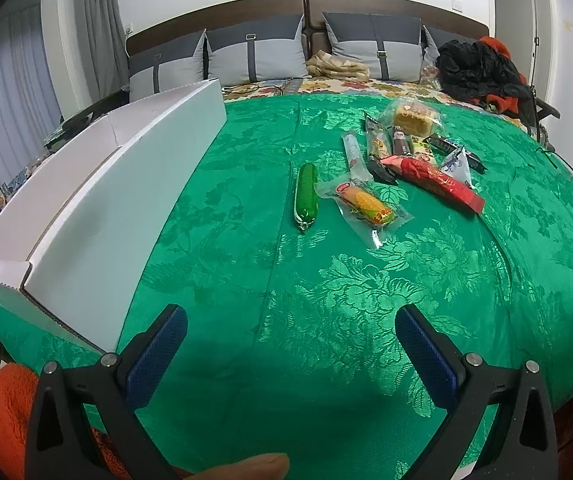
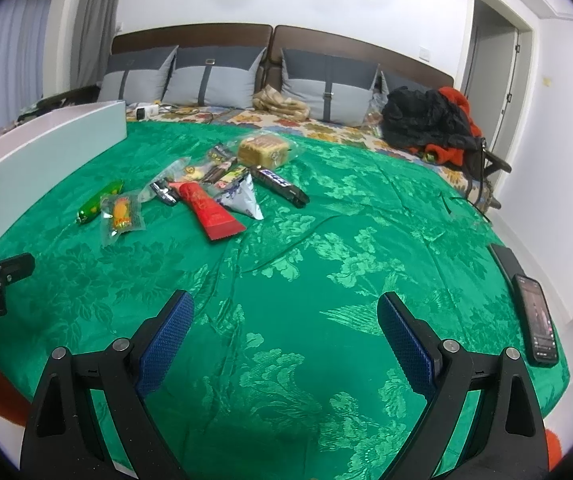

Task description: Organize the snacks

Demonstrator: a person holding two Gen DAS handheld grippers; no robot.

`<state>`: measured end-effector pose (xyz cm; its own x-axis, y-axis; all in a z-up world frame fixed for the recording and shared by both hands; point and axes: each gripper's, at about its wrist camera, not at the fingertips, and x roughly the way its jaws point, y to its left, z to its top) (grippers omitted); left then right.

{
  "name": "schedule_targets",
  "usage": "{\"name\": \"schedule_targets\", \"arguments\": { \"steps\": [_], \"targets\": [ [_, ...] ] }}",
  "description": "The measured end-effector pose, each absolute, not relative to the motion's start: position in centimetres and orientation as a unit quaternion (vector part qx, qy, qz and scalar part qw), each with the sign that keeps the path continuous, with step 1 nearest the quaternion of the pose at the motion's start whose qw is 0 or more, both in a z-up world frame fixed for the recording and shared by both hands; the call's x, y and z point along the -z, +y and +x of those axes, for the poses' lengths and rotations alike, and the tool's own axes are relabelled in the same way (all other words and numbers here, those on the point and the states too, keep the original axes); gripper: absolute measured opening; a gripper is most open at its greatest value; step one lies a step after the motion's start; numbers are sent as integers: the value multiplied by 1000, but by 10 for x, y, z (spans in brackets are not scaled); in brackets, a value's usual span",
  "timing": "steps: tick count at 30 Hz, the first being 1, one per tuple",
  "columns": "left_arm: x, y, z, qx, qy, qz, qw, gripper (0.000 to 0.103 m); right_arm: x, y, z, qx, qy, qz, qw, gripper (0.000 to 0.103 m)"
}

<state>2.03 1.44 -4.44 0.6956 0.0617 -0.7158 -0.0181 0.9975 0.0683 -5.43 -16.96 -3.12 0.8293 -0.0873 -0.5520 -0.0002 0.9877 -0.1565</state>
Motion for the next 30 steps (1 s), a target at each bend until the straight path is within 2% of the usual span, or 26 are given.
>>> {"name": "schedule_targets", "arguments": {
  "steps": [30],
  "targets": [
    [43, 14, 18, -22, 391, 32, 920, 103, 32, -169, -53, 21, 297, -73, 952, 95]
  ]
}}
